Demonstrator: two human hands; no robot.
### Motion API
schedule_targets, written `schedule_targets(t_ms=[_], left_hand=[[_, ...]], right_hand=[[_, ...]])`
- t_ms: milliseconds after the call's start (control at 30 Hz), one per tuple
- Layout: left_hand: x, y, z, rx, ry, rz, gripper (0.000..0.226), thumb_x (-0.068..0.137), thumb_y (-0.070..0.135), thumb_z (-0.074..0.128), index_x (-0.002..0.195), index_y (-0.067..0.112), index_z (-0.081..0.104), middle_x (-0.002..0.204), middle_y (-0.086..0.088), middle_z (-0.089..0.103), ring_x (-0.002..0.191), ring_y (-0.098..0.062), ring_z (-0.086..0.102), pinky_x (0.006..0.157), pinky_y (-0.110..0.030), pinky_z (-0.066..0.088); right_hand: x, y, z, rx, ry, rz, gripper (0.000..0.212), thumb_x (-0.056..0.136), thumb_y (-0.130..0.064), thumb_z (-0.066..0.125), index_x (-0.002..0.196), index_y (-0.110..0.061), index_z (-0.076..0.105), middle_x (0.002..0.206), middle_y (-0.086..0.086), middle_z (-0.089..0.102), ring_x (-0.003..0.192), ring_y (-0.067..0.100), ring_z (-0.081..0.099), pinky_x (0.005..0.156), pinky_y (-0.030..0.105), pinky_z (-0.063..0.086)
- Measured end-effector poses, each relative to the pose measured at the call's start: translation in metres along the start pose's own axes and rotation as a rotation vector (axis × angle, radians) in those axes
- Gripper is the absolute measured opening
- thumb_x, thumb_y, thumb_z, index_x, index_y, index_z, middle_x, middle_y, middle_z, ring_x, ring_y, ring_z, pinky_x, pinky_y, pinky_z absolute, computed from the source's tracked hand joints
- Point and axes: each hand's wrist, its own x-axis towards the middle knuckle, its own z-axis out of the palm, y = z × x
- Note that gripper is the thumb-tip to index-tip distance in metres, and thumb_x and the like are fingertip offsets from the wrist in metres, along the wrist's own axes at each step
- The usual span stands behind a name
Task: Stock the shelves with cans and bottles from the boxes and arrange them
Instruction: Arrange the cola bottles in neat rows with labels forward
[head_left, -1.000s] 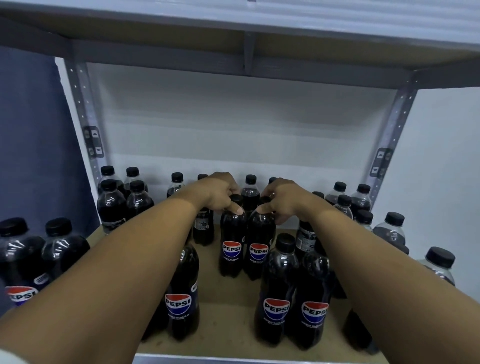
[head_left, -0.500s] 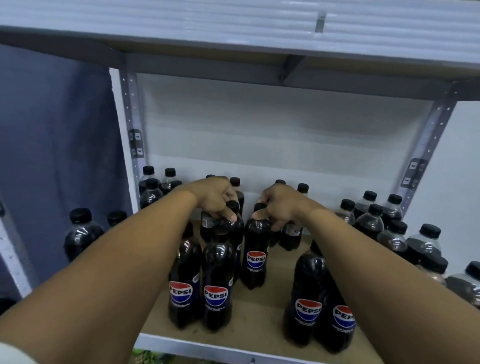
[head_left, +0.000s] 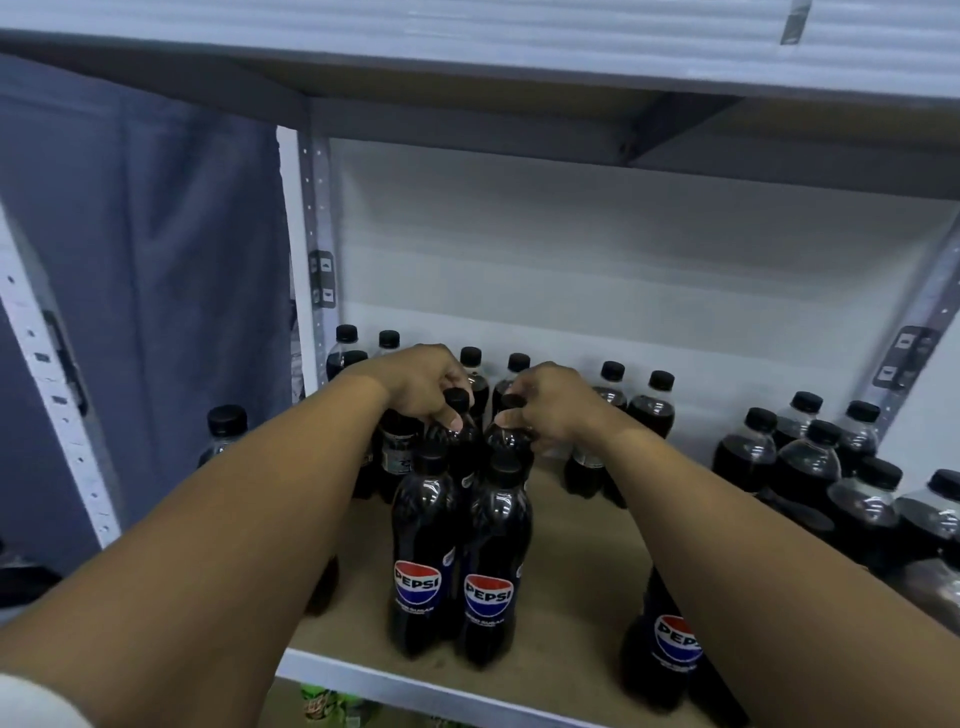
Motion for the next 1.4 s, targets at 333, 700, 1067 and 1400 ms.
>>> schedule_targets(t_ms=[333, 700, 1067, 1400], left_hand=[[-0.001, -0.001, -0.001, 0.015, 0.014, 0.025, 0.041, 0.082, 0.022, 0.086, 0.12, 0.018, 0.071, 0.122, 0.004, 0.072, 0.113, -0.017, 0.065, 0.1, -0.033, 0.05], [-0.003, -0.006, 0.003, -0.005, 0.056, 0.045, 0.031, 0.082, 0.024, 0.086, 0.109, 0.028, 0.07, 0.118, 0.006, 0.072, 0.115, -0.018, 0.065, 0.103, -0.039, 0.049], [-0.003, -0.007, -0.004, -0.053, -0.041, 0.045, 0.044, 0.084, 0.028, 0.084, 0.125, 0.022, 0.068, 0.135, 0.006, 0.066, 0.129, -0.013, 0.058, 0.115, -0.039, 0.042], [-0.023, -0.051, -0.043, -0.312, 0.363, 0.022, 0.027, 0.085, -0.011, 0.073, 0.108, 0.003, 0.075, 0.103, -0.009, 0.077, 0.092, -0.016, 0.074, 0.07, -0.013, 0.057]], right_hand=[[0.003, -0.005, -0.006, 0.039, -0.077, 0.062, 0.019, 0.086, -0.011, 0.079, 0.097, -0.014, 0.062, 0.109, 0.013, 0.062, 0.088, 0.043, 0.072, 0.079, 0.05, 0.062], [-0.008, -0.013, -0.009, 0.013, -0.092, 0.093, 0.035, 0.086, -0.012, 0.078, 0.117, -0.001, 0.064, 0.112, 0.02, 0.066, 0.092, 0.047, 0.071, 0.078, 0.055, 0.061], [0.008, -0.019, -0.012, -0.231, -0.095, 0.027, 0.052, 0.08, -0.039, 0.083, 0.124, -0.015, 0.066, 0.118, 0.003, 0.064, 0.106, 0.025, 0.064, 0.083, 0.041, 0.06], [0.056, -0.061, 0.018, -0.053, 0.025, -0.147, 0.045, 0.075, -0.037, 0.087, 0.113, -0.018, 0.07, 0.114, -0.001, 0.07, 0.104, 0.016, 0.065, 0.093, 0.029, 0.052]])
